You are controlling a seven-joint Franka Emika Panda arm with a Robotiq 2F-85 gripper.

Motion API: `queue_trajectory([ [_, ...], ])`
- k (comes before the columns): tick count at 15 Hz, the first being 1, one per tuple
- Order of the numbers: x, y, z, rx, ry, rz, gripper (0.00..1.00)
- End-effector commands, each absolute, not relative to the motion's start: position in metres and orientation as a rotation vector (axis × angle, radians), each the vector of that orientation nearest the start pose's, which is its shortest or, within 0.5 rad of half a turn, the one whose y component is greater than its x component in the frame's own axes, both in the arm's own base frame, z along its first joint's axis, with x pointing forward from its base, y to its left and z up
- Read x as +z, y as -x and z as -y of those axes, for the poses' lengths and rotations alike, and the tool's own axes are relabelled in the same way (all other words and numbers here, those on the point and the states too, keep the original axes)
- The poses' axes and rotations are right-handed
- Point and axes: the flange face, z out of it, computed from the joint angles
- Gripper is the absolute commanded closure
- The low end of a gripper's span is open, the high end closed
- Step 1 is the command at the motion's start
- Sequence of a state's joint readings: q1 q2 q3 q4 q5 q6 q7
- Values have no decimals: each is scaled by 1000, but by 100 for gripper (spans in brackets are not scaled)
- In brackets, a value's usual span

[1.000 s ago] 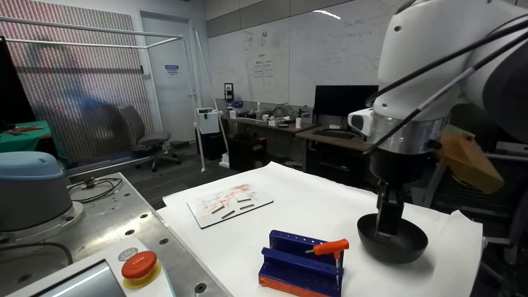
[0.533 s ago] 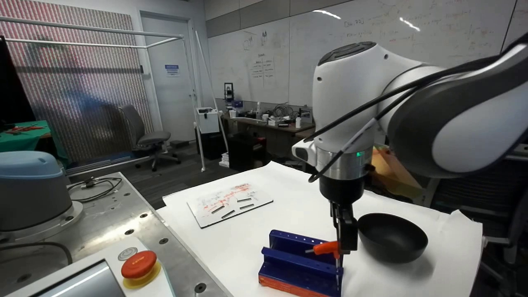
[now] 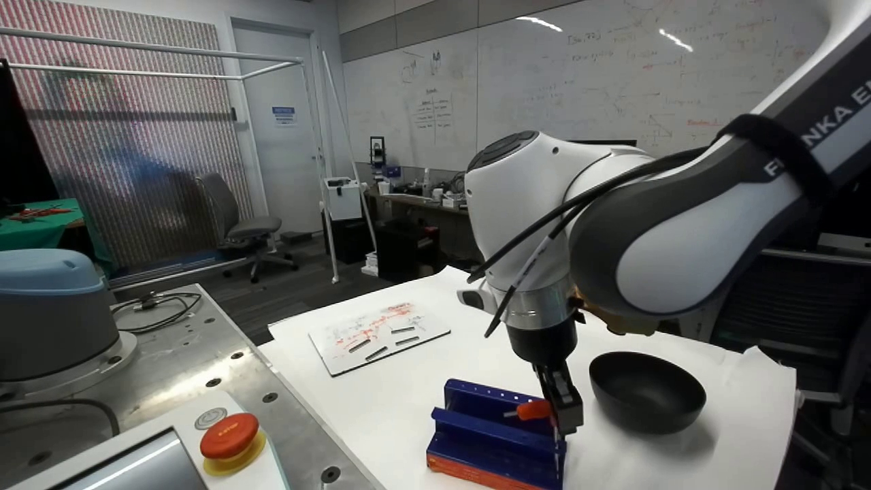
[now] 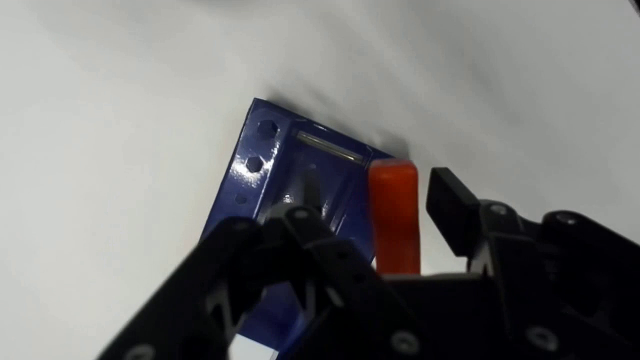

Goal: Take the orange object and put it in the bowl

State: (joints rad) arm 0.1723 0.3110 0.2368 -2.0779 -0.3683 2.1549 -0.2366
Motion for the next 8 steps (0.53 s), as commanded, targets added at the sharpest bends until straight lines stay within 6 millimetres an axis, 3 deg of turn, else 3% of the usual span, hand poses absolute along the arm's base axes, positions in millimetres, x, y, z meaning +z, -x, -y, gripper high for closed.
queue_trajectory([
  [1, 270, -531, -212, 417, 3012, 1477, 73],
  [4, 280, -531, -213, 412, 2999, 1501, 96],
  [8, 313, -521, -214, 357, 3011, 1527, 92],
])
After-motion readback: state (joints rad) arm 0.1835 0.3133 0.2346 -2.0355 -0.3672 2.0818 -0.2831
